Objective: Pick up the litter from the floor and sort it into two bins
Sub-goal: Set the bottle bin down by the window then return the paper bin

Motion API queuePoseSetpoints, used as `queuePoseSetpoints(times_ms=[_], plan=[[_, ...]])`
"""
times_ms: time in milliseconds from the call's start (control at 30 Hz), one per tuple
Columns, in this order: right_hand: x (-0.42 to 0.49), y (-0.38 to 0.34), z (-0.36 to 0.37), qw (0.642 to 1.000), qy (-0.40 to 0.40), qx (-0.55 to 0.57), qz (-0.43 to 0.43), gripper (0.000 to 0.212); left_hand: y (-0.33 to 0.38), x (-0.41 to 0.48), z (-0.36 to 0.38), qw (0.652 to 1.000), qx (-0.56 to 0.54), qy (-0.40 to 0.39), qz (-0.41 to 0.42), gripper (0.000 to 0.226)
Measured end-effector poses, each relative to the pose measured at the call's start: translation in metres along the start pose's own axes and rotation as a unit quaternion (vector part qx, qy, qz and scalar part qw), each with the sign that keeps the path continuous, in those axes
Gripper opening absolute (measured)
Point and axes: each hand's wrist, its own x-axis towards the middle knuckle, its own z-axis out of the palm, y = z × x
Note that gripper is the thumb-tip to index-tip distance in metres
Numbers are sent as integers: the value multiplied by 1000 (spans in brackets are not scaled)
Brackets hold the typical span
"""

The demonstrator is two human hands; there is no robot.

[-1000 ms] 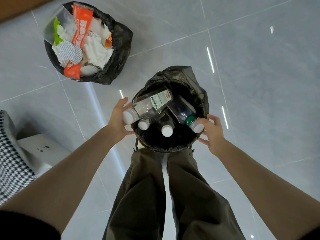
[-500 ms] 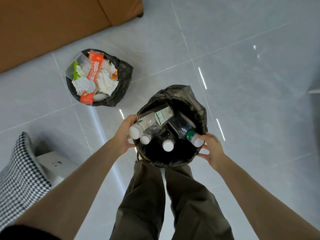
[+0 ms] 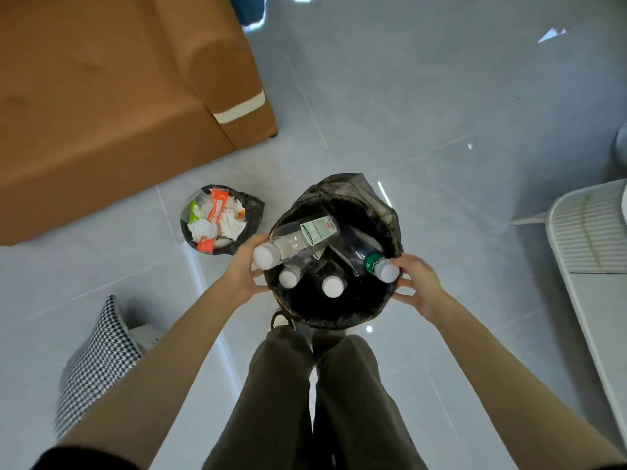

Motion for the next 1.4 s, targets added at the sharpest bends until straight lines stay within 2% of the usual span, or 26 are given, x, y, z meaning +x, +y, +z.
queuePoseSetpoints(times_ms=[233, 533, 700, 967, 1067, 1400], plan=[[-65, -61, -30, 998, -6, -17, -61, 39, 58, -71, 36, 999, 13, 0, 44, 9], [-78, -145, -51, 995, 6, 27, -91, 42, 150, -88, 90, 993, 81, -76, 49, 28], [-61, -207, -59, 994, 36, 50, -88, 44, 219, -73, 141, 984, 125, -105, 75, 27], [-31, -307, -73, 985, 98, 124, -76, 42, 340, -50, 239, 967, 199, -139, 77, 7], [-15, -356, -84, 979, 120, 138, -89, 41, 391, -42, 282, 957, 227, -160, 83, 7], [80, -532, -131, 973, 126, 167, -103, 40, 544, 7, 438, 945, 258, -173, 98, 6]])
